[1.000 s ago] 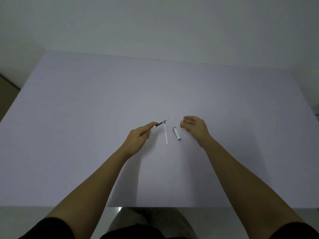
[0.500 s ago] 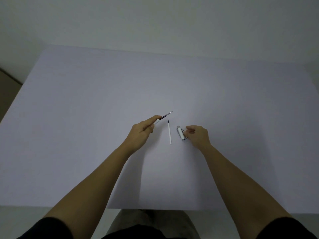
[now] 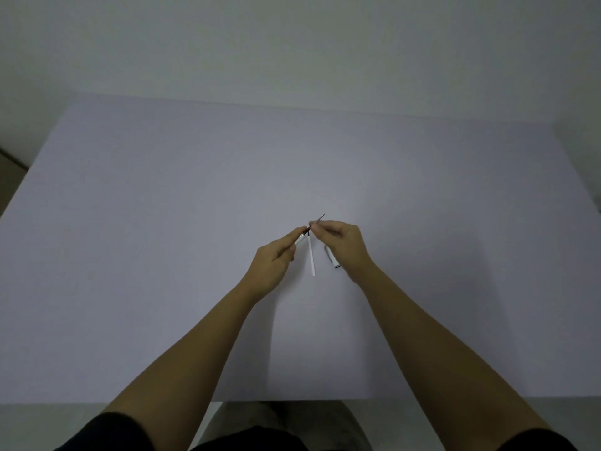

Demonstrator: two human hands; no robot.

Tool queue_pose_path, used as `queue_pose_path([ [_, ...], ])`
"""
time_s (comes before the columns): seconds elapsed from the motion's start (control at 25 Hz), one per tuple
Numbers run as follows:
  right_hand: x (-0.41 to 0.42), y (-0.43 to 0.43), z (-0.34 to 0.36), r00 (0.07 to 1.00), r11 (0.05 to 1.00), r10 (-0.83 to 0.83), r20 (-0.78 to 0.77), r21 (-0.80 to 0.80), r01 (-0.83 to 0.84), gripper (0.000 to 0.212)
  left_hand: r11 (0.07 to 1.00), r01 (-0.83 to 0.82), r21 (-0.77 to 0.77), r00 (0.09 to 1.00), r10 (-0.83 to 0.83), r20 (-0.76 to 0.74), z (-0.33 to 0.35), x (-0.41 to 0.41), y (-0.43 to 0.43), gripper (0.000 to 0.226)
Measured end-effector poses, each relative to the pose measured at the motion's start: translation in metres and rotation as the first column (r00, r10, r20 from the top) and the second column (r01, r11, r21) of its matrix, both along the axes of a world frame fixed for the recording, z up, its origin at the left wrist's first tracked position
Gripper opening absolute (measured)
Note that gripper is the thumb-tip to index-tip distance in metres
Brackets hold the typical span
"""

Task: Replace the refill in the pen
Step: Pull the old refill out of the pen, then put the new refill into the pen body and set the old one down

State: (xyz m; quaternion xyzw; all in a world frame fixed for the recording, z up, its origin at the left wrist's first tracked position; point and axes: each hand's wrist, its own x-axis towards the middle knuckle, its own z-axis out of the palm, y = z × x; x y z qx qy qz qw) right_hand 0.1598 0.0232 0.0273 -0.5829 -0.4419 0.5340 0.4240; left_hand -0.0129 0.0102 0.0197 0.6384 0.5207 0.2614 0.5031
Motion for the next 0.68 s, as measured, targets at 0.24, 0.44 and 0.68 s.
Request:
queue_pose_path([
  [0.24,0.011,0.018,0.000,0.976,0.976,-0.213,0.044,-0.033,0.215,0.010,0.997,-0.033,-0.072,0.996,0.027,-0.084,-0.023,-0.022,-0.010,0.034],
  [0.44,0.002,0.021,-0.014,0.783,0.996,-0.030,0.621,-0.049,0.076,0.018,0.994,-0.108,-0.010,0.991,0.107,-0.082,-0.018,-0.028,-0.002,0.025],
  [0.68,-0.010,0.029,-0.030,0.525,0.982,0.132,0.841,-0.183,0.047,0.021,0.984,-0.175,0.021,0.984,0.176,-0.024,-0.007,-0.030,0.013,0.025],
])
